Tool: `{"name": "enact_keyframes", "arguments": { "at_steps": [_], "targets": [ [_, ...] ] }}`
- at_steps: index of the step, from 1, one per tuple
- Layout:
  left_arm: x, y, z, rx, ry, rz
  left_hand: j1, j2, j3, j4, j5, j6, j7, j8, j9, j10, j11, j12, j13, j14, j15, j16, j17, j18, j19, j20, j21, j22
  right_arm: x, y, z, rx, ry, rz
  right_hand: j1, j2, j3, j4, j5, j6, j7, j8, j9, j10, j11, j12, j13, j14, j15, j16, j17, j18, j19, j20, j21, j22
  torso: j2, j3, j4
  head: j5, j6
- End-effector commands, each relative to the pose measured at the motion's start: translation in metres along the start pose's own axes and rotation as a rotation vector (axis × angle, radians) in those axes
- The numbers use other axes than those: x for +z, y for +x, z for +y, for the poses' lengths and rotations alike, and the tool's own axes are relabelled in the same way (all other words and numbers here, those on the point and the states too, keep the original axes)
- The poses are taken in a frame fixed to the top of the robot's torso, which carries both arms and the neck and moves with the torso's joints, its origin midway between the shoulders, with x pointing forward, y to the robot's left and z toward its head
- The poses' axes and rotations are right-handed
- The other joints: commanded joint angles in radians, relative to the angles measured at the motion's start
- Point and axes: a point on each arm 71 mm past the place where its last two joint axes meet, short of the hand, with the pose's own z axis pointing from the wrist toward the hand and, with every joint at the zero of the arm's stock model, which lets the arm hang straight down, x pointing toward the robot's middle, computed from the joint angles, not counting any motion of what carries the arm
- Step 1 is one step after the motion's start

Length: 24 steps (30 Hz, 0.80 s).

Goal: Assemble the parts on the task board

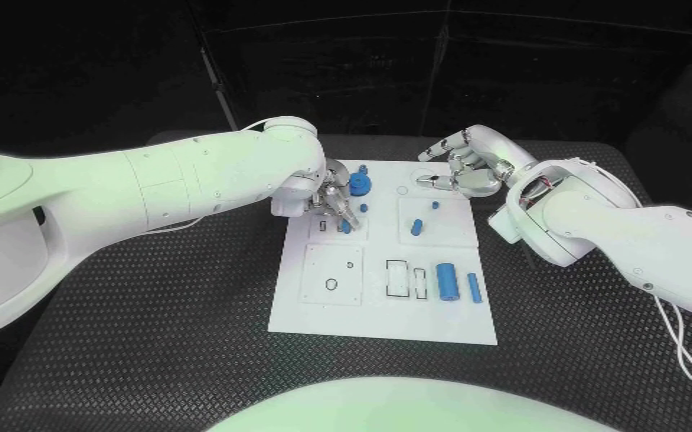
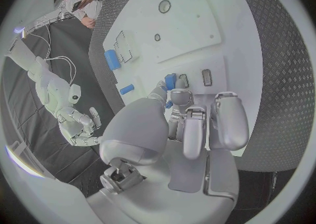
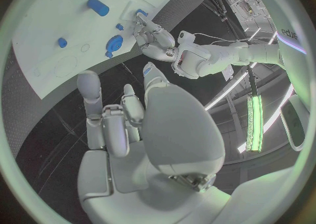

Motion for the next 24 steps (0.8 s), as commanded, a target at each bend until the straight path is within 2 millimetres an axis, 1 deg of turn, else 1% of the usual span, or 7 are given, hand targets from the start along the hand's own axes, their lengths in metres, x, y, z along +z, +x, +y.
{"name": "enact_keyframes", "arguments": {
  "at_steps": [1,5,7,9,11,18,24],
  "targets": [
    [-0.001,0.001,0.0,-0.026,0.008,-0.005,0.033,0.008,0.037,-0.028,0.003,-0.002,-0.006,0.007,0.008,0.001,-0.01,-0.008,-0.003,0.104,-0.009,0.003,0.263,-0.017,-0.001,-0.007,0.005,0.001,0.001,0.0,0.001,0.004,-0.005,0.004,-0.005,0.007,-0.007,0.0,0.005,0.001,0.0,0.006,-0.001,-0.007,-0.003,-0.005,-0.002,0.066,-0.005,-0.003,0.104,0.016,-0.008,0.001,-0.003,-0.001,-0.001,-0.0001,0.0004,0.0,-0.002],
    [-0.001,0.001,0.0,-0.038,0.013,-0.01,0.048,-0.002,0.095,-0.064,0.003,-0.007,-0.005,0.008,0.013,0.001,-0.01,-0.017,-0.008,0.104,-0.01,0.003,0.263,-0.016,-0.003,-0.008,0.004,0.001,0.001,0.0,0.001,0.004,-0.005,0.003,-0.005,0.007,-0.007,0.0,0.006,0.001,0.0,0.006,-0.001,-0.007,-0.003,-0.004,-0.001,0.066,-0.005,-0.003,0.104,0.016,-0.008,0.001,-0.003,0.0,-0.001,0.0001,0.0002,0.0,-0.004],
    [-0.002,0.001,0.001,-0.044,0.016,-0.015,0.036,-0.019,0.147,-0.085,0.003,-0.011,-0.002,0.01,0.02,0.004,-0.008,-0.022,-0.01,0.104,-0.008,0.003,0.263,-0.017,-0.003,-0.007,0.004,0.003,0.001,0.0,0.001,0.005,-0.004,0.003,-0.005,0.007,-0.007,0.0,0.006,0.001,0.0,0.006,-0.001,-0.007,-0.003,-0.004,-0.001,0.066,-0.005,-0.003,0.104,0.016,-0.008,0.001,-0.003,0.0,0.0,-0.0002,0.0002,0.001,-0.004],
    [-0.002,0.001,0.001,-0.047,0.017,-0.018,0.03,-0.023,0.162,-0.089,0.002,-0.011,-0.002,0.011,0.022,0.005,-0.008,-0.023,-0.011,0.104,-0.007,0.003,0.263,-0.017,-0.003,-0.007,0.003,0.003,0.001,0.0,0.001,0.006,-0.004,0.003,-0.005,0.007,-0.007,0.0,0.006,0.001,0.0,0.006,-0.001,-0.007,-0.003,-0.004,-0.001,0.066,-0.005,-0.003,0.104,0.016,-0.008,0.001,-0.003,0.0,0.0,-0.0003,0.0003,0.0,-0.004],
    [-0.003,0.001,0.002,-0.05,0.018,-0.022,0.002,-0.044,0.224,-0.104,0.001,-0.014,0.001,0.015,0.031,0.008,-0.01,-0.027,-0.013,0.104,-0.006,0.003,0.263,-0.017,-0.003,-0.004,0.003,0.005,0.001,0.0,0.001,0.006,-0.003,0.002,-0.005,0.007,-0.007,0.0,0.006,0.001,0.0,0.006,-0.001,-0.007,-0.003,-0.004,-0.001,0.066,-0.005,-0.003,0.104,0.016,-0.008,0.001,-0.003,0.0,0.0,-0.0004,0.0001,0.0,-0.005],
    [-0.006,0.001,0.005,-0.078,0.027,-0.059,-0.058,-0.086,0.352,-0.128,0.002,-0.016,0.0,0.03,0.053,0.022,-0.009,-0.023,-0.006,0.104,-0.004,0.003,0.263,-0.015,-0.003,-0.006,0.001,0.007,0.001,-0.001,0.0,0.008,-0.002,0.001,-0.005,0.007,-0.007,0.0,0.006,0.001,0.0,0.006,-0.001,-0.007,-0.003,-0.004,-0.001,0.066,-0.005,-0.003,0.104,0.016,-0.008,0.001,-0.003,0.0,0.0,-0.0002,0.0006,0.001,-0.006],
    [-0.013,0.003,0.011,-0.126,0.042,-0.099,-0.089,-0.113,0.434,-0.141,0.003,-0.016,-0.003,0.042,0.07,0.032,-0.011,-0.018,0.0,0.104,-0.007,0.003,0.263,-0.015,-0.004,-0.006,-0.003,0.004,0.001,-0.002,-0.002,0.011,0.002,-0.002,-0.005,0.007,-0.007,0.0,0.006,0.001,0.0,0.006,-0.001,-0.007,-0.003,-0.004,-0.001,0.066,-0.005,-0.003,0.104,0.016,-0.008,0.001,-0.003,0.0,-0.001,0.0,0.0004,0.003,-0.008]
  ]
}}
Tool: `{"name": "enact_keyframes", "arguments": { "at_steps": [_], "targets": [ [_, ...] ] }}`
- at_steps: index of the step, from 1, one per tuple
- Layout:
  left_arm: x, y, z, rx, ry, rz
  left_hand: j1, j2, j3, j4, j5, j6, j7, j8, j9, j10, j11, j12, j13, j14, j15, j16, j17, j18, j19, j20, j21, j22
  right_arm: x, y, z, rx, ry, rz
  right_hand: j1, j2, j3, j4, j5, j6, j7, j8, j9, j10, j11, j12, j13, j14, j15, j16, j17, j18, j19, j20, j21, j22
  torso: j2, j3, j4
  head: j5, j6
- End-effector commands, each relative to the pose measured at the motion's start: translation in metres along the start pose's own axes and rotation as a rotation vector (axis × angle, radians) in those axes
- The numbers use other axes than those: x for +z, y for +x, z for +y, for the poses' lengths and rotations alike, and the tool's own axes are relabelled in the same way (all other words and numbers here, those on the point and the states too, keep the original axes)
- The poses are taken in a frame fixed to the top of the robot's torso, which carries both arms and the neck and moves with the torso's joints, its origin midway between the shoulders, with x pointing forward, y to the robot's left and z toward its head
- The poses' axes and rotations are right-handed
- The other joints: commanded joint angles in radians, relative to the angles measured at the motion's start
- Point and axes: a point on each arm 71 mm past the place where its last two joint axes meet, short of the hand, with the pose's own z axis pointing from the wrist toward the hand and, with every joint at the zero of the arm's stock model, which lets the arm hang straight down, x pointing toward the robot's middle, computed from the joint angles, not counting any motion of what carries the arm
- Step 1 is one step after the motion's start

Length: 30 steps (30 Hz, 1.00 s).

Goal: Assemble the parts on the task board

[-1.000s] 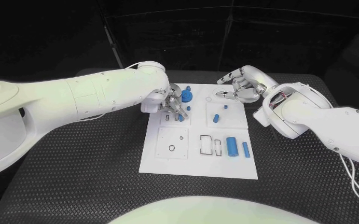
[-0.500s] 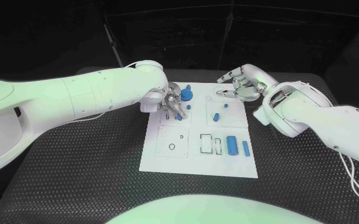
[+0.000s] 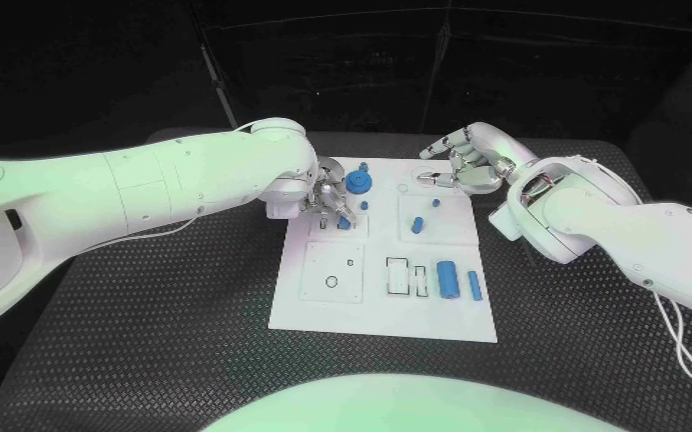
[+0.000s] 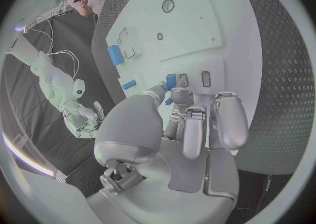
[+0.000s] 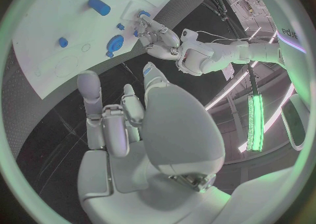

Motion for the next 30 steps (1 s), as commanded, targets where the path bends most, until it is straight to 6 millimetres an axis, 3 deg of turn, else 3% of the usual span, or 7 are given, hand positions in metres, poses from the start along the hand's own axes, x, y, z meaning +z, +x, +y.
{"name": "enact_keyframes", "arguments": {
  "at_steps": [1,11,21,30],
  "targets": [
    [-0.004,-0.002,0.002,-0.062,0.023,-0.058,-0.015,-0.01,0.179,-0.153,0.001,-0.002,-0.003,0.009,0.032,0.02,-0.008,0.006,0.001,0.107,-0.004,0.003,0.263,-0.015,-0.001,-0.003,-0.003,-0.003,0.0,-0.001,0.0,0.007,-0.004,-0.002,-0.005,0.007,-0.007,0.0,0.006,0.001,0.0,0.006,-0.001,-0.007,-0.003,-0.004,-0.001,0.066,-0.005,-0.003,0.104,0.016,-0.008,0.001,-0.003,0.0,0.0,0.0005,0.0001,0.001,-0.002],
    [-0.015,0.001,0.014,-0.12,0.037,-0.122,-0.041,-0.037,0.251,-0.161,0.002,-0.002,-0.005,0.022,0.049,0.029,-0.009,0.005,0.0,0.107,-0.006,0.003,0.263,-0.015,0.001,-0.004,-0.006,-0.003,0.0,-0.003,-0.003,0.013,0.006,-0.008,-0.006,0.009,-0.008,0.0,0.007,0.002,0.0,0.007,-0.001,-0.007,-0.003,-0.004,-0.001,0.065,-0.006,-0.004,0.103,0.016,-0.008,0.001,-0.005,-0.002,-0.002,0.0014,0.0017,0.004,-0.005],
    [-0.01,0.007,0.025,-0.153,0.014,-0.193,-0.047,-0.045,0.274,-0.164,0.002,-0.002,-0.006,0.026,0.056,0.037,-0.01,0.012,0.01,0.107,-0.007,0.003,0.263,-0.015,0.001,-0.005,-0.007,-0.003,0.0,-0.004,-0.005,0.013,0.01,-0.011,-0.006,0.009,-0.008,0.0,0.007,0.002,0.0,0.007,-0.001,-0.007,-0.003,-0.004,-0.001,0.065,-0.006,-0.004,0.103,0.016,-0.008,0.001,-0.005,-0.002,-0.002,0.0027,0.0036,0.006,-0.009],
    [-0.004,0.015,0.025,-0.137,0.005,-0.214,-0.049,-0.046,0.279,-0.165,0.002,-0.002,-0.006,0.027,0.057,0.04,-0.01,0.014,0.013,0.107,-0.008,0.003,0.263,-0.015,0.002,-0.006,-0.007,-0.002,0.0,-0.005,-0.006,0.013,0.014,-0.014,-0.006,0.009,-0.008,0.0,0.007,0.002,0.0,0.007,-0.001,-0.007,-0.003,-0.004,-0.001,0.065,-0.006,-0.004,0.103,0.016,-0.008,0.001,-0.005,-0.002,-0.001,0.003,0.0009,0.007,-0.009]
  ]
}}
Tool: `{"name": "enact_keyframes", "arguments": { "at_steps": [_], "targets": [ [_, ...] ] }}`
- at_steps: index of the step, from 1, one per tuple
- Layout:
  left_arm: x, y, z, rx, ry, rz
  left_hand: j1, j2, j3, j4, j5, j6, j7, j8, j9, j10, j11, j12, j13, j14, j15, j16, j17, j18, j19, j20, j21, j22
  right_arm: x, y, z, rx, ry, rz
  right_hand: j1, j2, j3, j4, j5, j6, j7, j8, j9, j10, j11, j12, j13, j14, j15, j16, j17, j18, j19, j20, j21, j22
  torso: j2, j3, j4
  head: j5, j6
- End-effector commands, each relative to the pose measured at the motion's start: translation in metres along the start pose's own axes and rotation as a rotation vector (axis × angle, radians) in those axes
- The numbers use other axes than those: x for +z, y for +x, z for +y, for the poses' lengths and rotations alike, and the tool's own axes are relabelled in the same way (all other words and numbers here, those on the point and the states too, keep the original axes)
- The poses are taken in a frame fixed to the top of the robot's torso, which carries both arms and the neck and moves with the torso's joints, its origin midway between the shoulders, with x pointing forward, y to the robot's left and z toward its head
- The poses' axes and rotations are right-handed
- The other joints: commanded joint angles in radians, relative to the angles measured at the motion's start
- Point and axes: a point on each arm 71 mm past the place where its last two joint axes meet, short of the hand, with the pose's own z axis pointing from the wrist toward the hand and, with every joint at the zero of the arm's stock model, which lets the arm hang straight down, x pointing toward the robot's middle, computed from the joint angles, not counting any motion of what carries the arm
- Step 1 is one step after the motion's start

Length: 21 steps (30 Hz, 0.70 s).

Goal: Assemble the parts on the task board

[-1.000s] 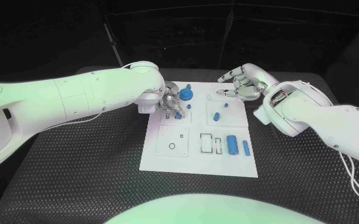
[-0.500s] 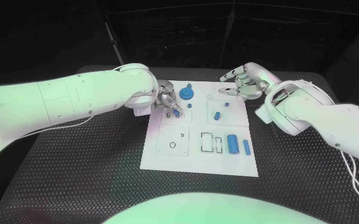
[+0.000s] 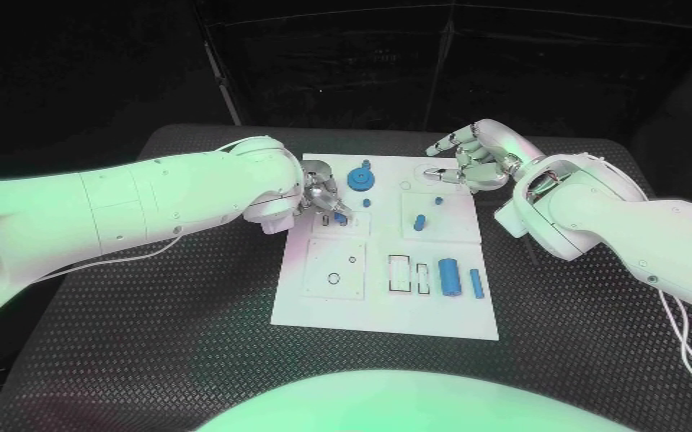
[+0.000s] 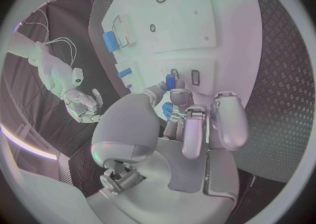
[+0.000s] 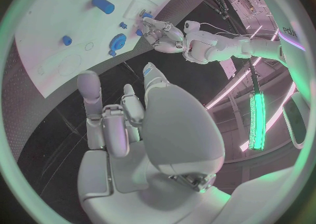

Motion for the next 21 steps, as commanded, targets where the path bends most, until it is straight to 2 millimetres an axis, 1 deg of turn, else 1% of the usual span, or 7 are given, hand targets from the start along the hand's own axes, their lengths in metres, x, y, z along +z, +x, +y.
{"name": "enact_keyframes", "arguments": {
  "at_steps": [1,4,7,10,16,21],
  "targets": [
    [0.001,-0.0033,-0.0024,0.014,0.009,-0.059,-0.003,0.0,0.169,-0.155,0.002,0.0,-0.008,0.006,0.009,0.02,-0.009,0.006,0.004,0.107,-0.008,0.003,0.263,-0.015,0.002,-0.006,-0.001,0.003,0.0002,-0.0013,0.001,0.003,-0.006,-0.007,-0.002,0.005,-0.008,0.0,0.006,0.002,0.0,0.007,-0.001,-0.007,-0.003,-0.004,-0.001,0.065,-0.006,-0.004,0.103,0.016,-0.008,0.001,-0.005,-0.001,0.001,0.0011,-0.0018,0.001,0.0],
    [0.0024,-0.0022,-0.0031,0.024,0.007,-0.059,-0.004,-0.001,0.173,-0.156,0.002,0.001,-0.009,0.007,0.011,0.022,-0.009,0.008,0.006,0.107,-0.008,0.003,0.263,-0.015,0.003,-0.006,0.0,0.004,0.0002,-0.0013,0.001,0.003,-0.007,-0.006,-0.002,0.005,-0.008,0.0,0.006,0.002,0.0,0.007,-0.001,-0.007,-0.003,-0.004,-0.001,0.065,-0.006,-0.004,0.103,0.016,-0.008,0.001,-0.005,-0.001,0.001,0.0011,-0.001,0.002,-0.002],
    [0.0031,-0.0012,-0.0039,0.029,0.006,-0.056,-0.005,-0.002,0.175,-0.156,0.002,0.001,-0.009,0.008,0.012,0.023,-0.01,0.009,0.007,0.107,-0.008,0.003,0.263,-0.015,0.003,-0.006,-0.001,0.003,0.0002,-0.0013,0.0009,0.003,-0.006,-0.006,-0.003,0.005,-0.009,0.0,0.007,0.002,0.0,0.007,-0.001,-0.007,-0.003,-0.005,-0.002,0.066,-0.006,-0.004,0.103,0.016,-0.008,0.001,-0.005,-0.002,0.001,0.0,-0.0001,0.003,-0.003],
    [0.004,0.0,-0.005,0.034,0.005,-0.052,-0.005,-0.003,0.177,-0.157,0.002,0.001,-0.009,0.009,0.012,0.024,-0.01,0.009,0.008,0.107,-0.008,0.003,0.263,-0.015,0.003,-0.006,-0.001,0.004,0.0002,-0.0013,0.0009,0.003,-0.006,-0.006,-0.003,0.005,-0.009,0.0,0.007,0.002,0.0,0.007,-0.001,-0.007,-0.003,-0.005,-0.003,0.066,-0.006,-0.004,0.104,0.016,-0.009,0.001,-0.006,-0.002,0.002,-0.0003,0.0005,0.005,-0.004],
    [0.0049,0.0022,-0.0061,0.048,0.004,-0.036,-0.007,-0.005,0.183,-0.158,0.002,0.001,-0.009,0.01,0.014,0.024,-0.01,0.01,0.009,0.107,-0.009,0.003,0.263,-0.015,0.003,-0.006,-0.001,0.003,0.0003,-0.0013,0.0009,0.003,-0.006,-0.006,-0.003,0.005,-0.009,0.0,0.007,0.002,0.0,0.007,-0.001,-0.007,-0.003,-0.005,-0.003,0.066,-0.006,-0.004,0.104,0.016,-0.009,0.001,-0.006,-0.002,0.0,0.0008,-0.0011,0.005,-0.007],
    [0.005,0.0034,-0.0058,0.071,0.0,-0.023,-0.008,-0.007,0.188,-0.16,0.003,0.001,-0.009,0.011,0.015,0.024,-0.01,0.009,0.008,0.107,-0.009,0.003,0.263,-0.015,0.003,-0.007,-0.002,0.003,0.0003,-0.0013,0.0007,0.003,-0.005,-0.005,-0.003,0.005,-0.009,0.0,0.007,0.002,0.0,0.007,-0.001,-0.007,-0.003,-0.005,-0.003,0.066,-0.006,-0.004,0.104,0.016,-0.009,0.001,-0.006,-0.002,0.0,0.0006,-0.0011,0.004,-0.007]
  ]
}}
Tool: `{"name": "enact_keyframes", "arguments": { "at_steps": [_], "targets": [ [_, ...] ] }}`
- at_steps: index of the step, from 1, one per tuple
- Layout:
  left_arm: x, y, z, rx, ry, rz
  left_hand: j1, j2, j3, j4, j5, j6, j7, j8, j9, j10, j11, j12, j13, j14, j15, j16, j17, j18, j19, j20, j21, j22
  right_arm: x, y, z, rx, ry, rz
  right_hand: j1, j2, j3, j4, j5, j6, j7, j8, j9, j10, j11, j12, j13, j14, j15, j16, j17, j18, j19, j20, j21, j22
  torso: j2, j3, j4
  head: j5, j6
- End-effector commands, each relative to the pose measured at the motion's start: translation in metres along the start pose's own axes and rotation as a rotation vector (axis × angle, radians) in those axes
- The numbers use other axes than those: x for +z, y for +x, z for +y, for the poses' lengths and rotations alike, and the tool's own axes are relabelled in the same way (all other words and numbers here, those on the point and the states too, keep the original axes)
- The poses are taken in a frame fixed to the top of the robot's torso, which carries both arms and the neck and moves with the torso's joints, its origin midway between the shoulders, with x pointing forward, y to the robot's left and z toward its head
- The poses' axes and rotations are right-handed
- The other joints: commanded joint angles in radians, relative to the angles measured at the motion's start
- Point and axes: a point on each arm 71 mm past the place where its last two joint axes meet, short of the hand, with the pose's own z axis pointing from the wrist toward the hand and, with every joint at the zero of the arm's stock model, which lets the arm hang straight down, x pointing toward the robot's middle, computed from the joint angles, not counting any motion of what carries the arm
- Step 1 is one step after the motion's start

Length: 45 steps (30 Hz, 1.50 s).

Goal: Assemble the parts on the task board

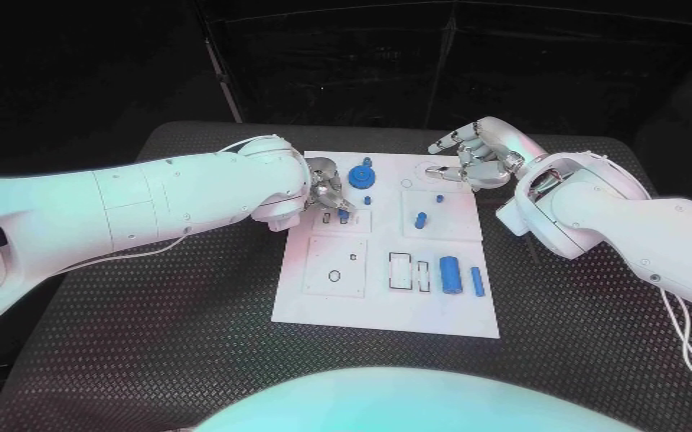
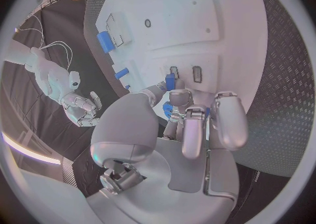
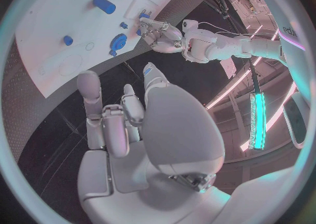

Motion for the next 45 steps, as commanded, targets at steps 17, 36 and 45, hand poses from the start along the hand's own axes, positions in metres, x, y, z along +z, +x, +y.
{"name": "enact_keyframes", "arguments": {
  "at_steps": [17,36,45],
  "targets": [
    [-0.0014,0.0036,0.0022,0.06,-0.009,0.04,0.001,-0.008,0.178,-0.158,0.008,-0.001,-0.008,0.011,0.009,0.022,-0.006,0.014,0.016,0.104,-0.006,0.003,0.263,-0.015,0.003,-0.007,-0.002,0.001,0.0008,-0.0008,0.0001,0.003,-0.001,0.002,-0.008,0.006,-0.009,-0.001,0.007,0.002,-0.001,0.003,-0.002,-0.004,0.0,-0.007,-0.003,0.065,-0.006,-0.005,0.101,0.017,-0.009,0.0,-0.008,-0.004,0.0,0.0,-0.0001,0.001,-0.008],
    [-0.0013,0.0061,0.0027,0.087,-0.015,0.079,-0.003,-0.013,0.192,-0.162,0.008,-0.001,-0.008,0.014,0.013,0.024,-0.006,0.017,0.021,0.104,-0.006,0.003,0.263,-0.015,0.004,-0.008,-0.002,0.002,0.0009,-0.0007,-0.0001,0.003,-0.001,0.004,-0.009,0.006,-0.01,0.0,0.007,0.002,-0.001,0.003,-0.002,-0.004,0.0,-0.007,-0.004,0.065,-0.006,-0.006,0.1,0.017,-0.01,0.0,-0.009,-0.005,0.0,0.0001,-0.0001,0.0,-0.013],
    [0.0004,0.0064,0.0016,0.095,-0.018,0.09,-0.011,-0.019,0.2,-0.162,0.009,0.0,-0.008,0.017,0.016,0.025,-0.006,0.019,0.022,0.104,-0.006,0.003,0.263,-0.016,0.004,-0.008,-0.001,0.005,0.001,-0.0004,0.0003,0.003,-0.002,0.005,-0.009,0.006,-0.01,0.0,0.007,0.002,-0.001,0.003,-0.002,-0.004,0.0,-0.007,-0.004,0.065,-0.006,-0.006,0.1,0.017,-0.01,0.0,-0.009,-0.005,0.0,0.0005,-0.0004,0.001,-0.014]
  ]
}}
